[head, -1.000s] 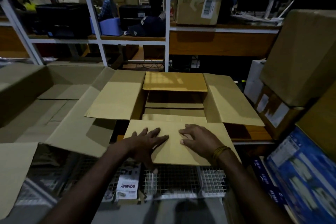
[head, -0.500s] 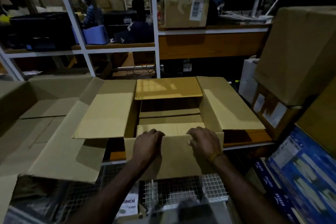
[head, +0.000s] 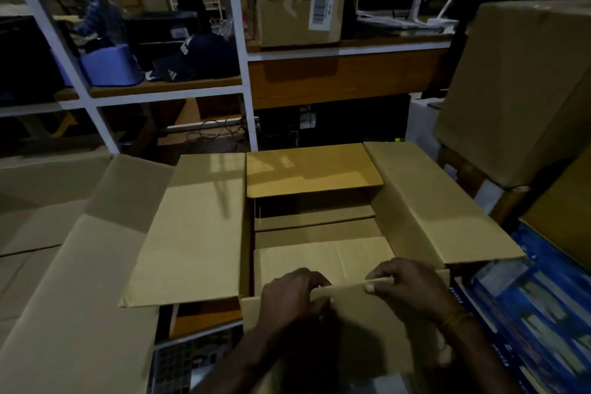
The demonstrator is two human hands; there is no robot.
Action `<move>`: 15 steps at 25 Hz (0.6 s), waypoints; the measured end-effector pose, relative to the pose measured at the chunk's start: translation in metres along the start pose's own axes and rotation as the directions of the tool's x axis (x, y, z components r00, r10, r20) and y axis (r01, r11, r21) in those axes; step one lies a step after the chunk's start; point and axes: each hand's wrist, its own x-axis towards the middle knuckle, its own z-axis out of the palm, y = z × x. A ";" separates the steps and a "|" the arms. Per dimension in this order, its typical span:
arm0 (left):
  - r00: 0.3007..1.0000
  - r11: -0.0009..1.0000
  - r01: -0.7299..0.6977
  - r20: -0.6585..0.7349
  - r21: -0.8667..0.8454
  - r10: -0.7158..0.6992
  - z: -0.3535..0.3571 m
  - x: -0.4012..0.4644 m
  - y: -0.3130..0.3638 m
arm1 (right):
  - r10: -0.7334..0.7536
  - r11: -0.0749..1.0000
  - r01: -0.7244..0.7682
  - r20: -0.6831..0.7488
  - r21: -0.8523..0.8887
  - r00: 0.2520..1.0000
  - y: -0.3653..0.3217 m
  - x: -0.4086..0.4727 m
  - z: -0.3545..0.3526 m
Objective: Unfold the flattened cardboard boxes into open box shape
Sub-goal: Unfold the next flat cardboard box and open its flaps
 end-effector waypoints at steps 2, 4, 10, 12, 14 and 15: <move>0.997 0.998 0.027 0.073 -0.052 -0.023 -0.002 0.014 -0.007 | 0.039 0.999 -0.040 0.007 0.030 0.999 -0.005 0.006 0.001; 0.988 0.989 0.070 0.145 -0.131 -0.051 -0.001 0.031 -0.013 | 0.070 0.997 -0.069 -0.011 0.036 0.997 -0.012 0.019 -0.001; 0.947 0.960 0.274 0.195 -0.063 -0.257 0.008 0.102 -0.032 | 0.065 0.994 -0.058 0.071 -0.091 0.995 -0.005 0.103 0.005; 0.926 0.944 0.329 0.202 -0.028 -0.317 0.010 0.129 -0.040 | 0.030 0.994 -0.014 0.146 -0.113 0.989 0.000 0.141 0.003; 0.920 0.935 0.356 0.178 -0.005 -0.349 0.012 0.156 -0.049 | 0.012 0.985 0.025 0.214 -0.169 0.977 0.002 0.179 0.001; 0.923 0.936 0.351 0.163 0.007 -0.347 0.011 0.166 -0.051 | 0.006 0.983 0.036 0.225 -0.183 0.974 0.004 0.195 0.001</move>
